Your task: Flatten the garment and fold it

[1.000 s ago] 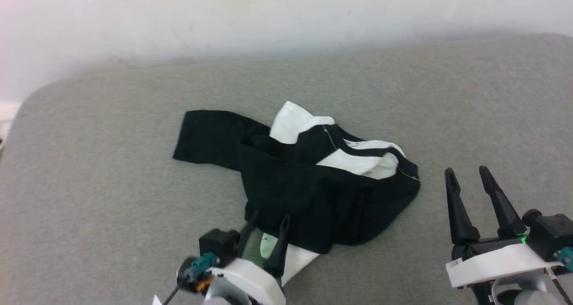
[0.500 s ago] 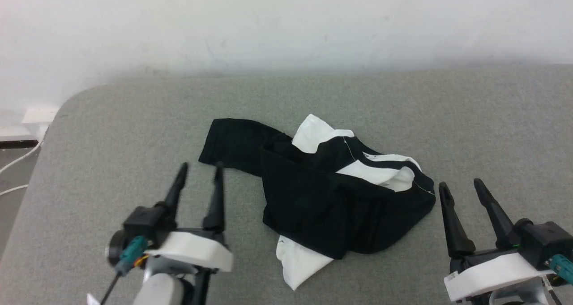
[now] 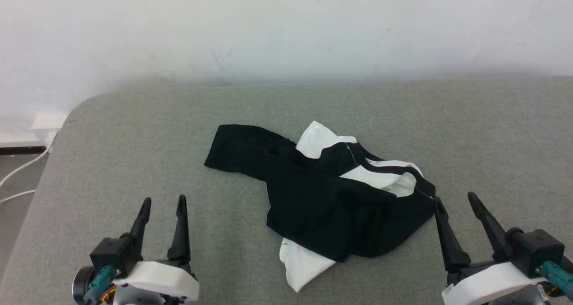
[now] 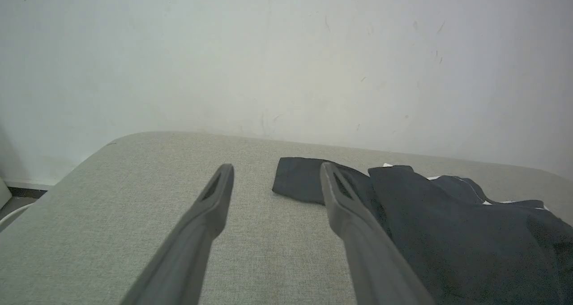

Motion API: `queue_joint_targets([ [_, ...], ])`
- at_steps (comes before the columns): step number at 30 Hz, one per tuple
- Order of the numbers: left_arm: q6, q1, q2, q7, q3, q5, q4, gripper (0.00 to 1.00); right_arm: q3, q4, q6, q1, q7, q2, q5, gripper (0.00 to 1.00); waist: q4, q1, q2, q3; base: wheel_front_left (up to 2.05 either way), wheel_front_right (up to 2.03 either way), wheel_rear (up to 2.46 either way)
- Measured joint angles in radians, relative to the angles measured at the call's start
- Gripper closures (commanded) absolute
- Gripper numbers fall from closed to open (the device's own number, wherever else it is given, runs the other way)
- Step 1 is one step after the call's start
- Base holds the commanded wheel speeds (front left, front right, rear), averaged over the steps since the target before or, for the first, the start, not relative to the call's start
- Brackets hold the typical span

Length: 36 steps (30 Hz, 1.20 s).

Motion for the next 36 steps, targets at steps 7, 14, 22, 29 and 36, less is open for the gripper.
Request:
queue_joint_targets([
  [7, -0.01, -0.001, -0.018, 0.0, 0.004, 0.004, -0.008, 0.0, 0.035, 0.044, 0.0, -0.044, 0.092, -0.001, -0.021, 0.0, 0.02, 0.0, 0.0, 0.009, 0.0, 0.0, 0.0],
  [14, -0.032, -0.03, -0.051, 0.0, 0.002, 0.012, -0.012, 0.0, 0.216, 0.225, -0.001, -0.292, 0.316, -0.002, 0.014, 0.0, 0.057, 0.0002, 0.0, 0.028, 0.0, 0.0, 0.0],
  [22, -0.063, -0.079, -0.084, 0.0, -0.014, 0.024, 0.004, 0.0, 0.389, 0.467, -0.001, -0.614, 0.493, -0.048, 0.141, 0.0, 0.115, 0.0002, 0.0, 0.06, 0.0, 0.0, 0.0],
  [29, -0.079, -0.11, -0.103, 0.0, -0.019, 0.025, 0.014, 0.0, 0.525, 0.668, -0.001, -0.785, 0.581, -0.069, 0.253, 0.0, 0.159, 0.0003, 0.0, 0.098, 0.0, 0.0, 0.0],
  [36, -0.087, -0.11, -0.11, 0.0, 0.0, 0.026, 0.03, 0.0, 0.61, 0.756, -0.001, -0.824, 0.609, -0.081, 0.365, 1.0, 0.175, 0.0002, 0.0, 0.117, 0.0, 0.0, 0.0],
])
